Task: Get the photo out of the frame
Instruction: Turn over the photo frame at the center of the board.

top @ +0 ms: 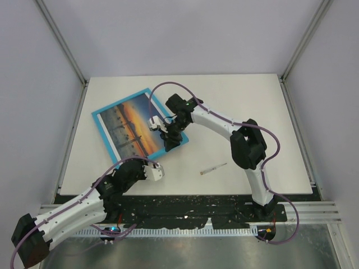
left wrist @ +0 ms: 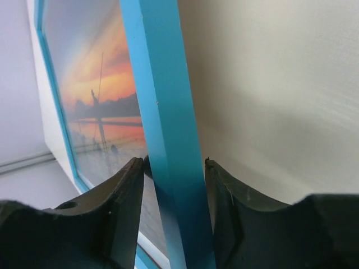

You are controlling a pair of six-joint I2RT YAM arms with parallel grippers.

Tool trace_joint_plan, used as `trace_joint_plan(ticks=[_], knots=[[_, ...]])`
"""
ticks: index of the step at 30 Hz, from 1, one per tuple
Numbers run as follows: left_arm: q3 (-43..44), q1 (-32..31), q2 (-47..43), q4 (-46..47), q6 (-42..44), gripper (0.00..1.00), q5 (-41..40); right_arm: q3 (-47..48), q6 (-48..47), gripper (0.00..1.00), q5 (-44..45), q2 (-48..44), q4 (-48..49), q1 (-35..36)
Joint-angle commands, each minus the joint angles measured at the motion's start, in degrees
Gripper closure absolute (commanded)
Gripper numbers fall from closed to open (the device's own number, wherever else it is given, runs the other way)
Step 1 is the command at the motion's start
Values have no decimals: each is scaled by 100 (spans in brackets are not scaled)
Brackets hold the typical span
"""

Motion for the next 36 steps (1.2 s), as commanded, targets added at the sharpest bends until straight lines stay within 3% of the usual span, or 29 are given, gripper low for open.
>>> trace_joint_plan(ticks=[1,9,14,28,30,36], knots=[[-11,-43,-94,267,54,56,-162,378,207,92,-232,-143,31,-53],[-19,-52,-226,381,80,87,-364,421,268,92,-197,-152,23,-53],[-89,-52,-331,556,89,90,-478,536,312,92,-214,-117,-39,-53],[-230,-52,-568,820,89,100,-742,694,348,47,-100,-397,-188,-53],[-230,-52,-586,838,89,100,-760,703,304,42,-56,-573,-250,-53],[-125,-43,-560,917,133,100,-883,598,49,40,225,-1136,-408,-97]])
